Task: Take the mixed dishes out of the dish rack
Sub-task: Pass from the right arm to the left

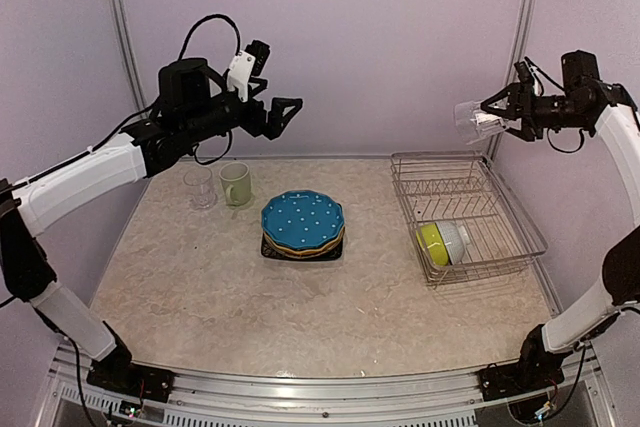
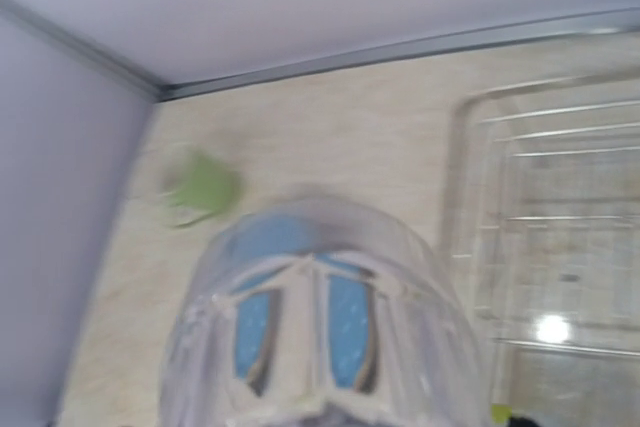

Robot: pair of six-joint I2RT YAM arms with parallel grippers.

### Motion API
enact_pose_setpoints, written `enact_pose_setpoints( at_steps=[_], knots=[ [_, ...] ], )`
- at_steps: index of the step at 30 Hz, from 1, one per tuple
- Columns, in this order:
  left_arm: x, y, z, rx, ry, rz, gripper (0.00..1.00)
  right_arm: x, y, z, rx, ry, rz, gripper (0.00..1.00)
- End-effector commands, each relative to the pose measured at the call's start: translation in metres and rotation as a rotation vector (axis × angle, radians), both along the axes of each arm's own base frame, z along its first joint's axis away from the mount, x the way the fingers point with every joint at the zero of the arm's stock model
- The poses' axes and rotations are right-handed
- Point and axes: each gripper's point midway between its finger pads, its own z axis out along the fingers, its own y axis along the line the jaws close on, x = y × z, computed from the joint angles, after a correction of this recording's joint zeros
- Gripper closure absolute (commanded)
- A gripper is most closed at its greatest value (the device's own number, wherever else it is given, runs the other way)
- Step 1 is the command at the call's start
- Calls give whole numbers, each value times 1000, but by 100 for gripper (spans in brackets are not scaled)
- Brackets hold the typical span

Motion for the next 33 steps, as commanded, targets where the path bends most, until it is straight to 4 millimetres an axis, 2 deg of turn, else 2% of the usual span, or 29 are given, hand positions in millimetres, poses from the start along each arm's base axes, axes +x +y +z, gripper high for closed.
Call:
enact_pose_setpoints(
  at_steps=[1, 8, 9, 10, 12, 18, 23, 33],
  knots=[
    [-34, -28, 29, 72, -208, -115, 1, -29, 36, 40, 125, -85, 175, 54],
    [-80, -77, 25, 207, -370, -251, 1, -55, 75, 53, 276, -85, 333, 55],
    [-85, -82, 27, 210, -383, -264, 1, -57, 77, 53, 296, -81, 343, 56],
    [-89, -86, 28, 211, -392, -278, 1, -63, 89, 53, 318, -69, 385, 56],
    [-98, -96, 30, 219, -414, -305, 2, -70, 99, 55, 348, -66, 427, 56],
    [-120, -123, 29, 273, -505, -367, 5, -85, 125, 56, 395, -40, 517, 55],
    [-130, -134, 34, 284, -585, -386, 9, -100, 149, 58, 432, -17, 616, 56],
    [-147, -142, 44, 326, -714, -423, 20, -120, 185, 44, 447, 66, 755, 57]
  ],
)
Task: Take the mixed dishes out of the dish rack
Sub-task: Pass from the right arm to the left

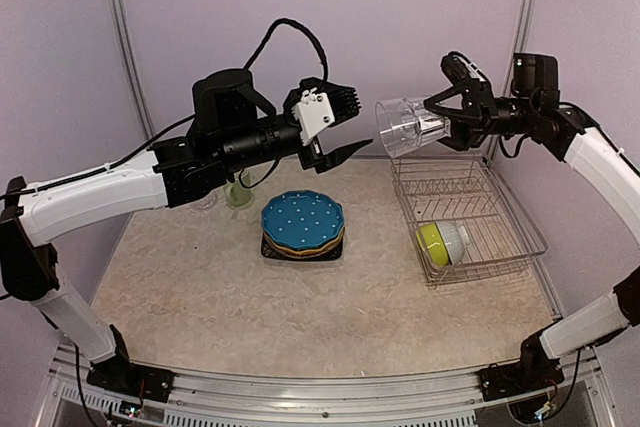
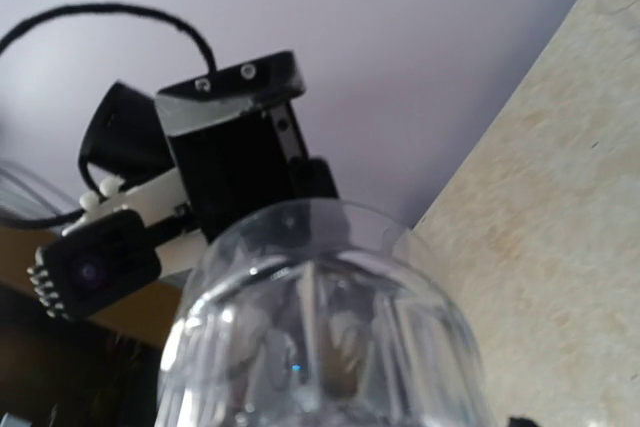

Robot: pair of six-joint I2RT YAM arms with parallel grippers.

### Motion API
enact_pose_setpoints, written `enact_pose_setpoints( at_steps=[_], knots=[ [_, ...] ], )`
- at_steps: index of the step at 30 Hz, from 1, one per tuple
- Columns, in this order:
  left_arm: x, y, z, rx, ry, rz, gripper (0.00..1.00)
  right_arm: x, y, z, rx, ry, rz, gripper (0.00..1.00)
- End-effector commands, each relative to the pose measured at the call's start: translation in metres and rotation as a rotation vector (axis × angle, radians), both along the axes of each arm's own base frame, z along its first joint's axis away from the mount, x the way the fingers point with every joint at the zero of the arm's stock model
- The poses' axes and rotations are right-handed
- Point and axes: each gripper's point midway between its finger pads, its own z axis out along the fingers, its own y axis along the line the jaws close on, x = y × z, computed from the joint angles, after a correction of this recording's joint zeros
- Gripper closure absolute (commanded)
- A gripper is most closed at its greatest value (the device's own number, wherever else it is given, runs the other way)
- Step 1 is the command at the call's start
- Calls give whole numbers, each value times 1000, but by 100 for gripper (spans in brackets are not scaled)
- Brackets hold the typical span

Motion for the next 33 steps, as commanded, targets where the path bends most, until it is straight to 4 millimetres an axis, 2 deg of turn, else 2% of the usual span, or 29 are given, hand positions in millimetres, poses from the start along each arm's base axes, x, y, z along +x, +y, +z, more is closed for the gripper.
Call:
enact_pose_setpoints(
  at_steps=[1, 4, 8, 15, 20, 30, 31, 33],
  knots=[
    [-14, -6, 19, -8, -100, -47, 22, -11, 15, -3, 14, 5, 92, 57],
    [-23, -8, 16, 27, -119, -85, 29, -14, 23, -8, 12, 16, 127, 57],
    [-31, -10, 17, 37, -137, -115, 46, -18, 32, -12, 18, 25, 171, 58],
    [-36, -7, 27, 19, -166, -110, 66, -21, 37, -15, 37, 40, 212, 59],
    [-36, -6, 24, 47, -174, -105, 81, -21, 41, -18, 42, 49, 225, 59],
    [-36, 1, 22, 62, -157, -86, 100, -13, 43, -24, 36, 61, 211, 53],
    [-36, 1, 22, 62, -153, -84, 100, -12, 43, -24, 35, 61, 206, 51],
    [-36, 4, 23, 59, -146, -80, 100, -10, 44, -25, 33, 64, 197, 42]
  ],
)
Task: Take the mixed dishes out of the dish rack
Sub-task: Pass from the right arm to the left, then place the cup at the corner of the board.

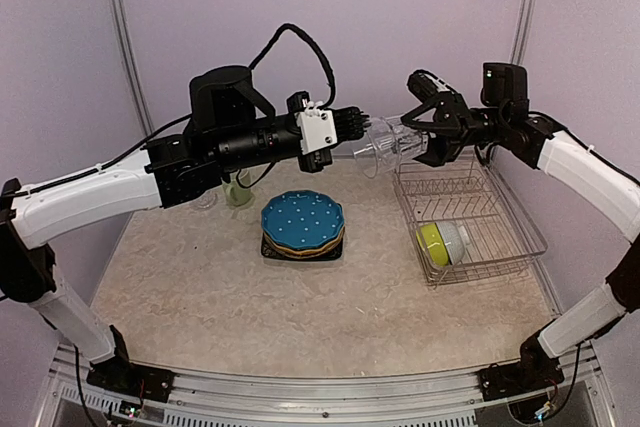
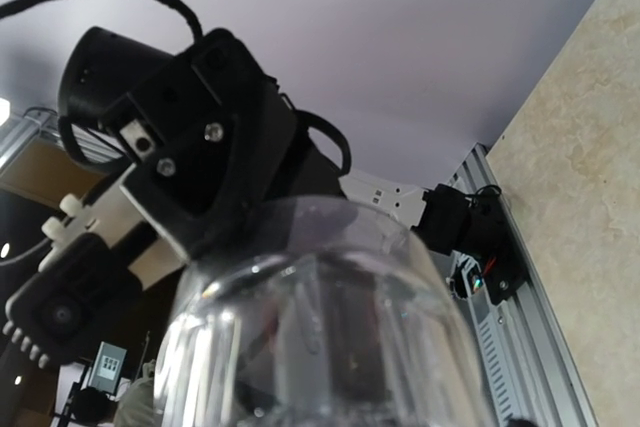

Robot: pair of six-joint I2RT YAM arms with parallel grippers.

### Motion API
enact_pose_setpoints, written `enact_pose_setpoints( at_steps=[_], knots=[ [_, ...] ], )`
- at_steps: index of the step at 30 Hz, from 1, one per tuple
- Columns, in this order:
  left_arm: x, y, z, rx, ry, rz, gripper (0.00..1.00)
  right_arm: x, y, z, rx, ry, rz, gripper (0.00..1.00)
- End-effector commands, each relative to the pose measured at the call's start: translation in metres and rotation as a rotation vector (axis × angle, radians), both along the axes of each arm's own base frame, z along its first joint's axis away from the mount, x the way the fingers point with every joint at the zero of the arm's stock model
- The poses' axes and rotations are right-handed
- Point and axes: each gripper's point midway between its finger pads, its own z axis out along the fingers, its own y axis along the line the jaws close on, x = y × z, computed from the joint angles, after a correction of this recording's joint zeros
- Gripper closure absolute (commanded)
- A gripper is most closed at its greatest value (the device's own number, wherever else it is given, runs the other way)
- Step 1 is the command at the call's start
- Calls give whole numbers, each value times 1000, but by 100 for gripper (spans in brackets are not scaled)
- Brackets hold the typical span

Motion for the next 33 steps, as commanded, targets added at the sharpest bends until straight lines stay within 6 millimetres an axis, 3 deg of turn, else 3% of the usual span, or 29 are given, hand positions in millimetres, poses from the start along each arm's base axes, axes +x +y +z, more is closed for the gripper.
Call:
enact_pose_setpoints(
  at_steps=[1, 5, 10, 18, 24, 30, 33],
  knots=[
    [-10, 11, 18, -37, 37, -5, 100, 7, 5, 1, 15, -67, -21, 37],
    [-10, 16, 18, -46, 56, 13, 100, 18, 3, -5, -5, -64, -62, 28],
    [-3, 27, 11, -55, 112, 52, 100, 42, -10, -5, -31, -79, -149, 3],
    [22, 72, 17, -144, 265, 167, 100, 89, -55, 8, -43, -128, -356, 1],
    [74, 140, 31, -352, 562, 402, 100, 117, -85, -4, -209, -190, -489, 1],
    [121, 246, 35, -679, 869, 692, 100, 130, -110, -16, -460, -264, -606, 1],
    [137, 302, 24, -819, 1008, 860, 100, 135, -127, -23, -575, -310, -676, 1]
  ],
)
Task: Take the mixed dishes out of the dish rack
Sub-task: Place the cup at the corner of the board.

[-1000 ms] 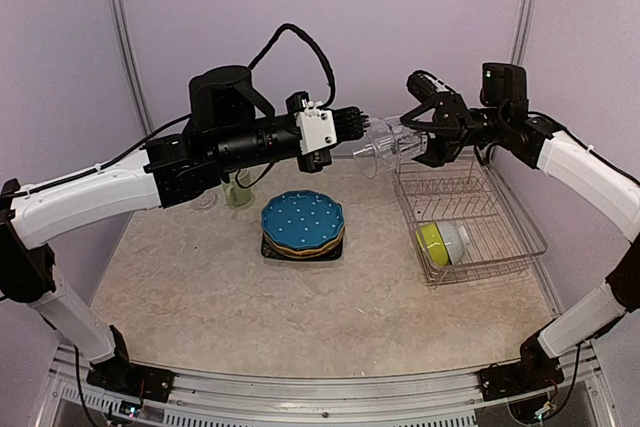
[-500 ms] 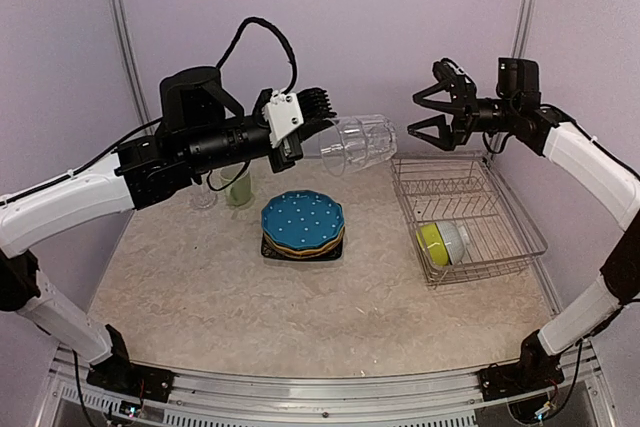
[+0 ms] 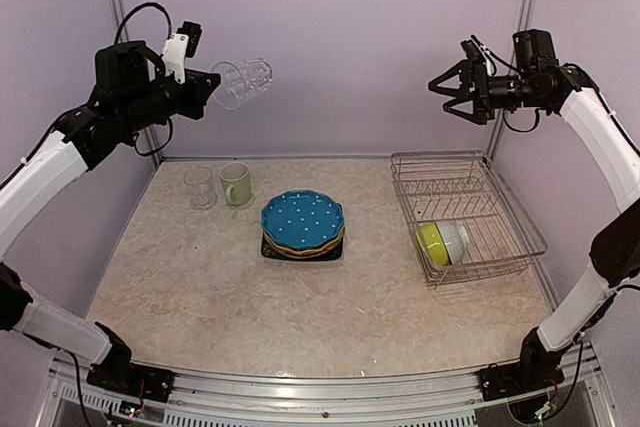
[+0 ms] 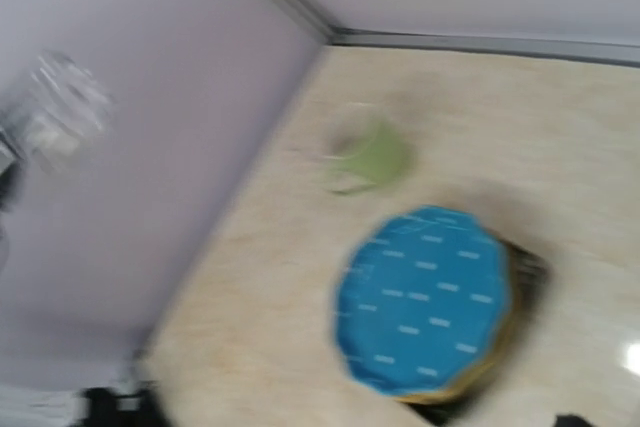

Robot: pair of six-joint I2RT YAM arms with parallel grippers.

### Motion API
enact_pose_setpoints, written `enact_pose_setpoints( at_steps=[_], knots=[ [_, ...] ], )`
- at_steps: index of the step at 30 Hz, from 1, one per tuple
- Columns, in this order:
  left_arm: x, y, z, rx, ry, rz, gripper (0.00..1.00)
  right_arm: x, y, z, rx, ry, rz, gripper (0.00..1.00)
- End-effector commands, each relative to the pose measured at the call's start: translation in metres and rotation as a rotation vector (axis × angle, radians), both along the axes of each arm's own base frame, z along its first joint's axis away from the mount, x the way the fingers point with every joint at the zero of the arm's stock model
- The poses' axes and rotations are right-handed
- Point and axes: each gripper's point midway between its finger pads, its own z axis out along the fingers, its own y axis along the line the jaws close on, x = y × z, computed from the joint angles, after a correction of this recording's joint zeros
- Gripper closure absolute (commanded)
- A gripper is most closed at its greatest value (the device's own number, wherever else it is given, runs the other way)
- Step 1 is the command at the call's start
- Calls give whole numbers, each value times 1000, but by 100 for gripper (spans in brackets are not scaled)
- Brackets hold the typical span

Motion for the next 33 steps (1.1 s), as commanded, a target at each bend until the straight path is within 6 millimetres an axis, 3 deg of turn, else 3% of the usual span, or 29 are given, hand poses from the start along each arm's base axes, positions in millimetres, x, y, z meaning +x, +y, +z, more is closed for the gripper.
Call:
enact_pose_setpoints(
  at_steps=[1, 7, 12, 17, 19, 22, 33],
  knots=[
    [9, 87, 5, -308, 226, 289, 100, 4, -35, -34, -264, 18, -147, 1],
    [17, 183, -29, -505, 393, 589, 100, 9, -75, -40, -471, -26, -314, 1],
    [14, 241, -76, -630, 579, 800, 100, 7, -123, -39, -667, -73, -520, 1],
    [12, 271, -124, -723, 765, 960, 100, -4, -156, -27, -715, -146, -713, 1],
    [13, 283, -143, -751, 845, 1027, 100, -9, -172, -30, -732, -136, -809, 1],
    [20, 286, -161, -772, 925, 1047, 100, -18, -192, -42, -760, -86, -921, 1],
    [51, 283, -235, -809, 1220, 1118, 97, -13, -166, -82, -740, 15, -751, 1]
  ],
)
